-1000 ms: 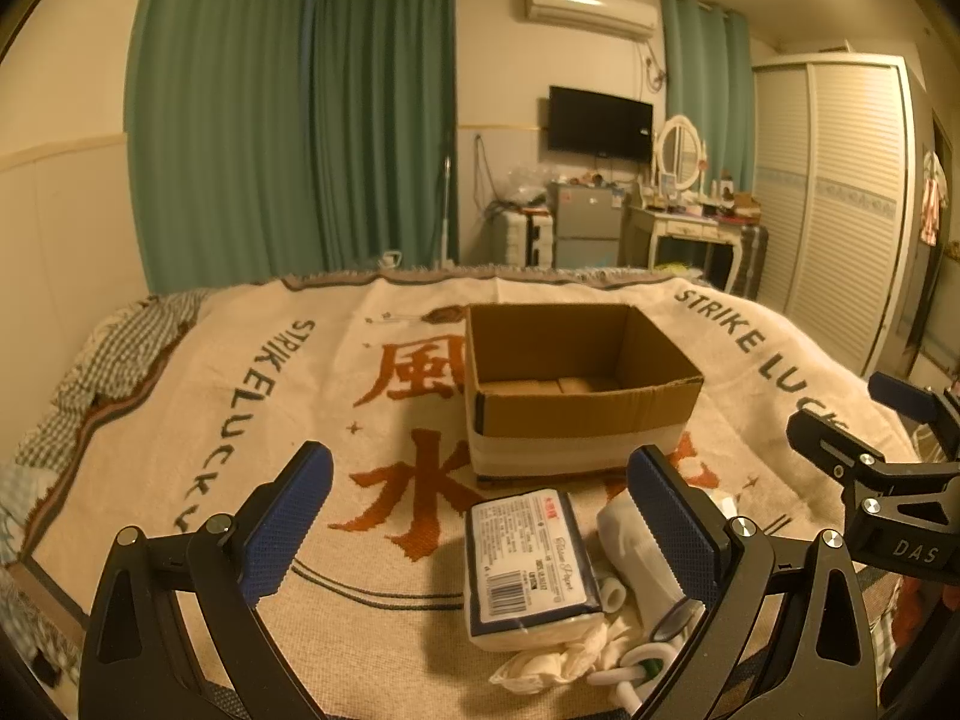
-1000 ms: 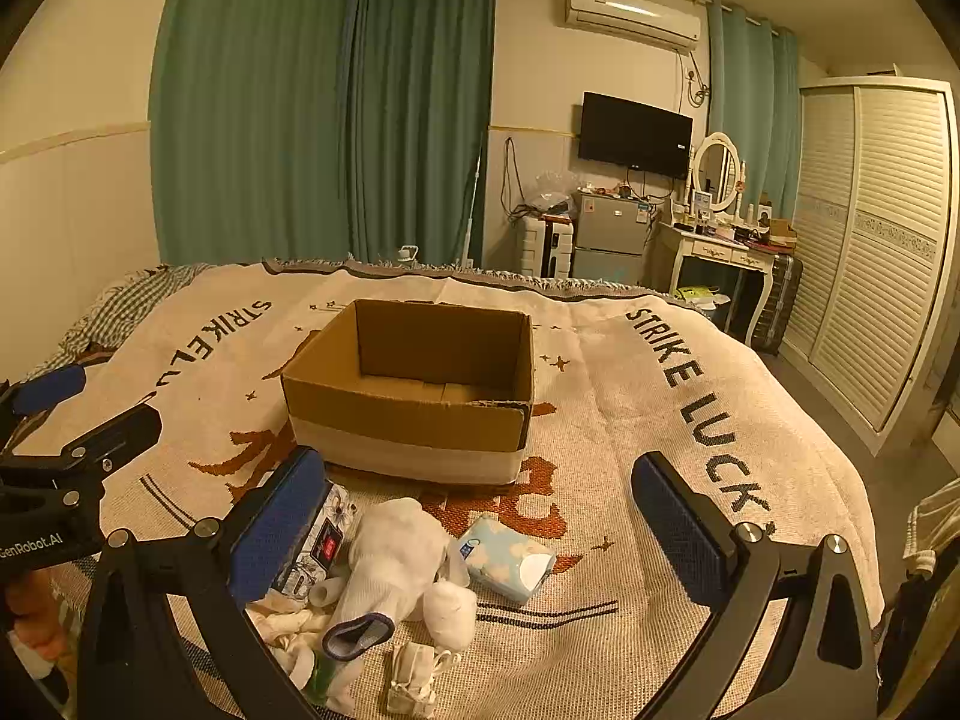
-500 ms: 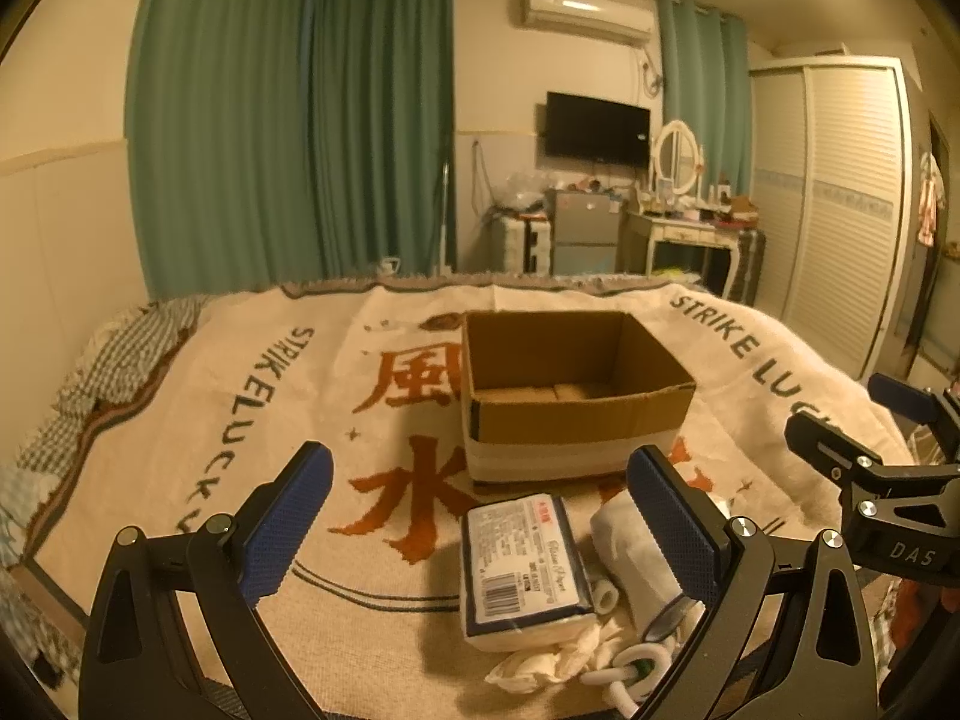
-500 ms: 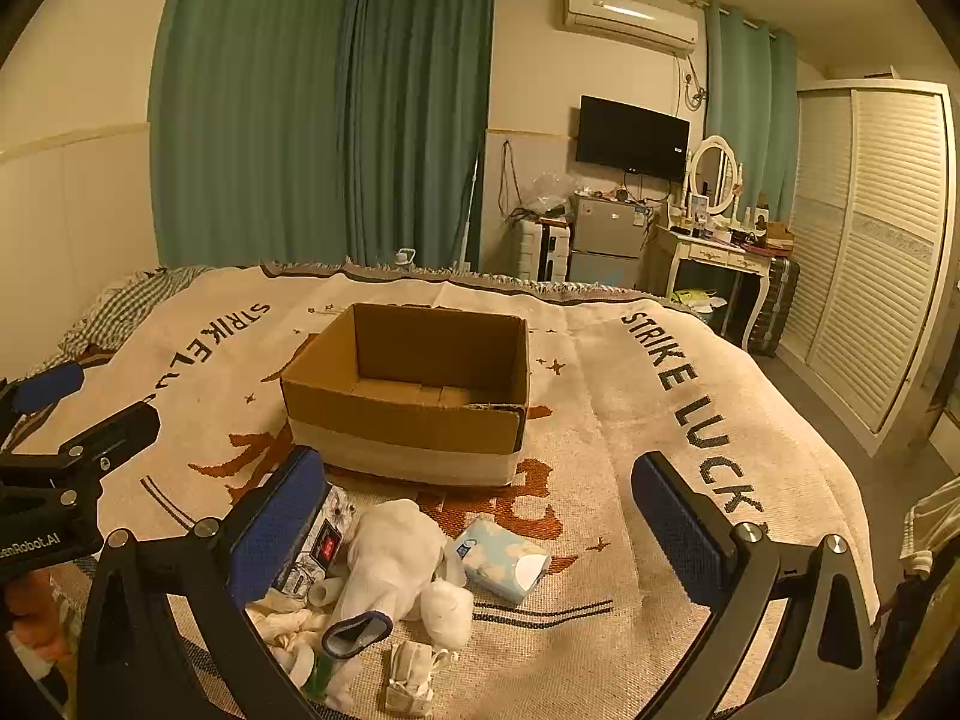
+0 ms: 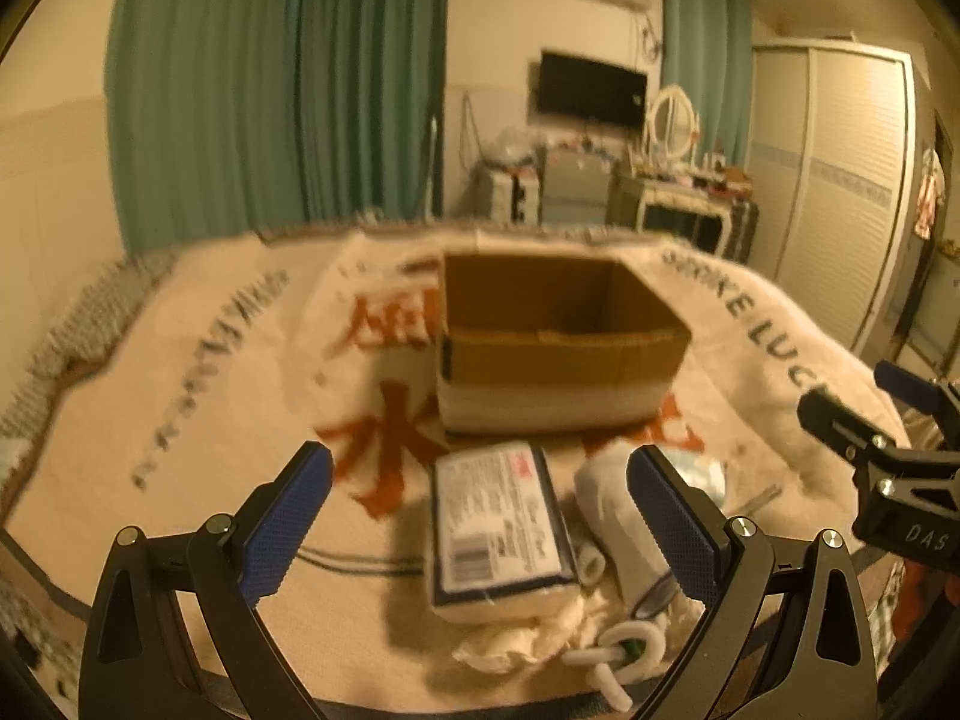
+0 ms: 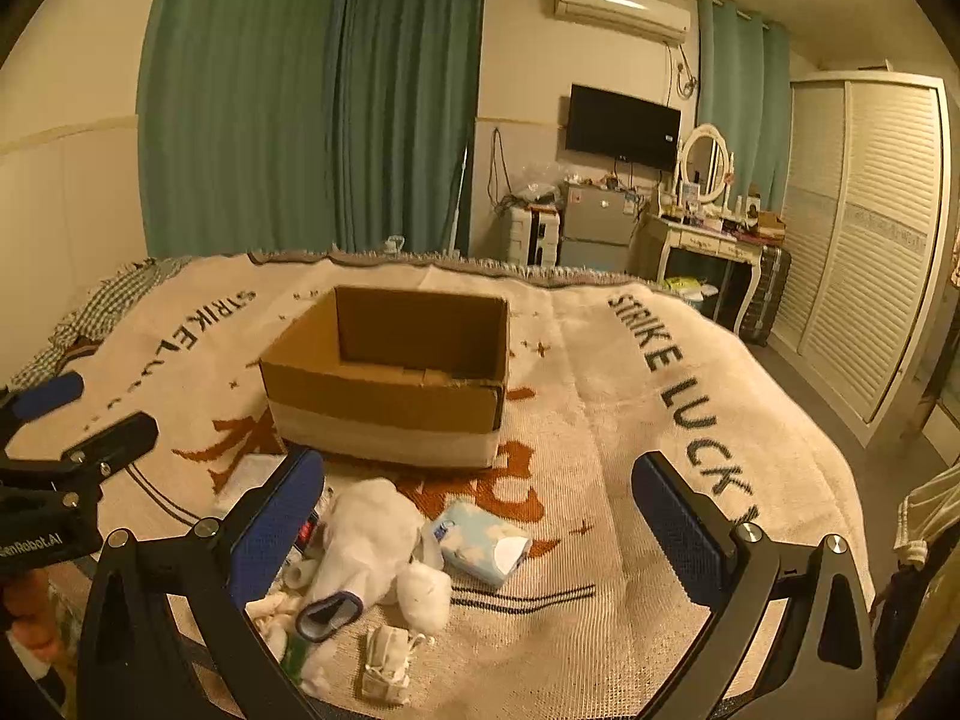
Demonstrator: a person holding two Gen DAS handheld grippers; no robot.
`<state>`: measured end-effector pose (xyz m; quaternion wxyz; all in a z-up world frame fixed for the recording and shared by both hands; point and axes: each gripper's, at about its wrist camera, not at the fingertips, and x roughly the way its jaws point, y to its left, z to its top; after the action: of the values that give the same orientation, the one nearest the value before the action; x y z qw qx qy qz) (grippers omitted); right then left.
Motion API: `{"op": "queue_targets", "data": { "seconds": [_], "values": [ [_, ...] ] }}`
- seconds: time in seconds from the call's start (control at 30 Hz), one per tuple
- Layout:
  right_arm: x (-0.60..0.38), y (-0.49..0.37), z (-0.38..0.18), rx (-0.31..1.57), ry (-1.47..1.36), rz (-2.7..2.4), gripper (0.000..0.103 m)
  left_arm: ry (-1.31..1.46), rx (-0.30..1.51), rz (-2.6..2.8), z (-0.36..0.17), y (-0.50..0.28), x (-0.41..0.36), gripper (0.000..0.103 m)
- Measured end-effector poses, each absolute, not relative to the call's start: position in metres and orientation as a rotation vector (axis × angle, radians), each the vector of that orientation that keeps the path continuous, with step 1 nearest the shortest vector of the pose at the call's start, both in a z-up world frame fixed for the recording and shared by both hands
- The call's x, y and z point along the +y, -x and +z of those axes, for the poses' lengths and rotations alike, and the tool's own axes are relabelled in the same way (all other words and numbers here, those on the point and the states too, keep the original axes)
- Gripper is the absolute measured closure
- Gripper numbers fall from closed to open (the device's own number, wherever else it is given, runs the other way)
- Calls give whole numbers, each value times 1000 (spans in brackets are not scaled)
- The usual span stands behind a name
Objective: Organize soft objects
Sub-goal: 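Grasp the white barcoded tissue pack with the left gripper while the right gripper grasps the white sock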
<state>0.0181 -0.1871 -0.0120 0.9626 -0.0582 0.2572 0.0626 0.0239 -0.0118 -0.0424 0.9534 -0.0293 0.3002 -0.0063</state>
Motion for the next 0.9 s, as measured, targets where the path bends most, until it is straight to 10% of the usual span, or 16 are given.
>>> {"op": "queue_targets", "data": {
  "seconds": [0.47,0.9],
  "values": [
    [-178,-61,-68,662,144,143,0,115,858,-92,-124,-86,-18,15],
    [-132,-94,-93,749,230,207,0,40,782,-174,-92,-84,4,52]
  ]
}}
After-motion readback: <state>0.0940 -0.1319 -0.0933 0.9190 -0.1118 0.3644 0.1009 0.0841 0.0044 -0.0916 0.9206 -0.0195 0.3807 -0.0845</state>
